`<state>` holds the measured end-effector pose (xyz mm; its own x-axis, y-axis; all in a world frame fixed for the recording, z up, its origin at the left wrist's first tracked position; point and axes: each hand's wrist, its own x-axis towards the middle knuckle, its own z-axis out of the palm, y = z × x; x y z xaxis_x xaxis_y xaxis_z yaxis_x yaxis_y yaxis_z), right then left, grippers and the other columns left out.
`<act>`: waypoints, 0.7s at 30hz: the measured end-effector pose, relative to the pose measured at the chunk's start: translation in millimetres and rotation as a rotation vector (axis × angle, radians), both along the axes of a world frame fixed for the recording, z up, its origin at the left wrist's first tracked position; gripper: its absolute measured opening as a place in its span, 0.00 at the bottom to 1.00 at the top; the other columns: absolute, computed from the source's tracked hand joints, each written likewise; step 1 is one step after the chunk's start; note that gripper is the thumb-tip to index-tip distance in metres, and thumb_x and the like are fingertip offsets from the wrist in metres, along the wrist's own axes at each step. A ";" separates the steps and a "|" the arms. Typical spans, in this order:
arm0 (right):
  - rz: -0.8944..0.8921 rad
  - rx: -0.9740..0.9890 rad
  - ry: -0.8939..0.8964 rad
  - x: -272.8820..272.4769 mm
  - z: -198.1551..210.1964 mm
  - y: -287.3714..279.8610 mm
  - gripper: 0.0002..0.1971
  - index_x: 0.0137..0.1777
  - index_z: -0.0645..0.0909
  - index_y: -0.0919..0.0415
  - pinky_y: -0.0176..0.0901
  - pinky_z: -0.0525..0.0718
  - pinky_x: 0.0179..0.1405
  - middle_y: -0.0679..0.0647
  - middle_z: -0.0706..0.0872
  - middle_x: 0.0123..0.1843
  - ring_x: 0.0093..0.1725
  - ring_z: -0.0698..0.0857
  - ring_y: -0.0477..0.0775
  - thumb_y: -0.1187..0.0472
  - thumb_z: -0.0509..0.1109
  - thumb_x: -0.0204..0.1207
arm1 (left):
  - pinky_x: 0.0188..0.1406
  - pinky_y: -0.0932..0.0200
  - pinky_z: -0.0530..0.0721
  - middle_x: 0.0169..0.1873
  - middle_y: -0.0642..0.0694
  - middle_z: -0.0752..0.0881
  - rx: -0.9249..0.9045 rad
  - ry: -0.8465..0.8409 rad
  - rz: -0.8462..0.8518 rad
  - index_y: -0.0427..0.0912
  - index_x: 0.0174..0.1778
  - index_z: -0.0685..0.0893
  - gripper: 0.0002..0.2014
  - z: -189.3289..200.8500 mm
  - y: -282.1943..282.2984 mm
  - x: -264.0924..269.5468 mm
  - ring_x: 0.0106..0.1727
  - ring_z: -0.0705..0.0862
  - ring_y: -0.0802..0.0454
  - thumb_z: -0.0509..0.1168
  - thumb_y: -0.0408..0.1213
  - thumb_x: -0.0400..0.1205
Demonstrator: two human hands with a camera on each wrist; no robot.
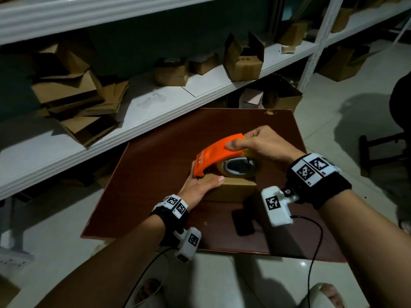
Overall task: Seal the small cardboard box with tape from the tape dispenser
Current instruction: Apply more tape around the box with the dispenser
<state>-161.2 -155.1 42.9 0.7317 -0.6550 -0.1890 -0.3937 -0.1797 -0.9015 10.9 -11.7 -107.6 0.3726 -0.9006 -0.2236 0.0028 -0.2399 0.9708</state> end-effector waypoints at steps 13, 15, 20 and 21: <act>-0.129 -0.013 -0.016 -43.3 13.4 -24.9 0.15 0.32 0.88 0.57 0.49 0.82 0.49 0.53 0.92 0.32 0.35 0.89 0.50 0.47 0.82 0.70 | 0.77 0.37 0.84 0.69 0.49 0.89 -0.076 -0.024 -0.010 0.61 0.79 0.71 0.44 2.1 -2.3 -1.1 0.70 0.89 0.51 0.83 0.59 0.68; -0.116 -0.007 -0.028 -50.4 11.8 -26.1 0.15 0.30 0.87 0.57 0.48 0.80 0.46 0.52 0.91 0.30 0.31 0.88 0.46 0.47 0.82 0.70 | 0.77 0.38 0.84 0.68 0.49 0.89 -0.084 -0.031 -0.012 0.60 0.79 0.71 0.45 3.1 -2.2 -2.7 0.69 0.89 0.52 0.83 0.59 0.68; -0.104 -0.019 -0.003 -52.0 8.5 -27.1 0.16 0.26 0.87 0.56 0.46 0.81 0.45 0.54 0.91 0.32 0.35 0.89 0.52 0.46 0.83 0.65 | 0.76 0.45 0.84 0.67 0.53 0.89 -0.073 -0.047 -0.017 0.65 0.77 0.71 0.44 7.9 0.5 -4.9 0.67 0.89 0.59 0.82 0.61 0.66; -0.102 -0.015 0.000 -52.6 9.7 -27.4 0.16 0.29 0.88 0.57 0.46 0.82 0.45 0.56 0.92 0.33 0.37 0.90 0.53 0.45 0.83 0.64 | 0.76 0.44 0.84 0.67 0.53 0.89 -0.071 -0.045 -0.017 0.65 0.77 0.71 0.43 8.3 0.1 -4.9 0.67 0.90 0.58 0.82 0.61 0.67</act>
<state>-213.8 -182.5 52.6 0.6610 -0.7288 -0.1788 -0.4110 -0.1523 -0.8988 6.0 -11.5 -99.3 0.3658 -0.9198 -0.1423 -0.0447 -0.1701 0.9844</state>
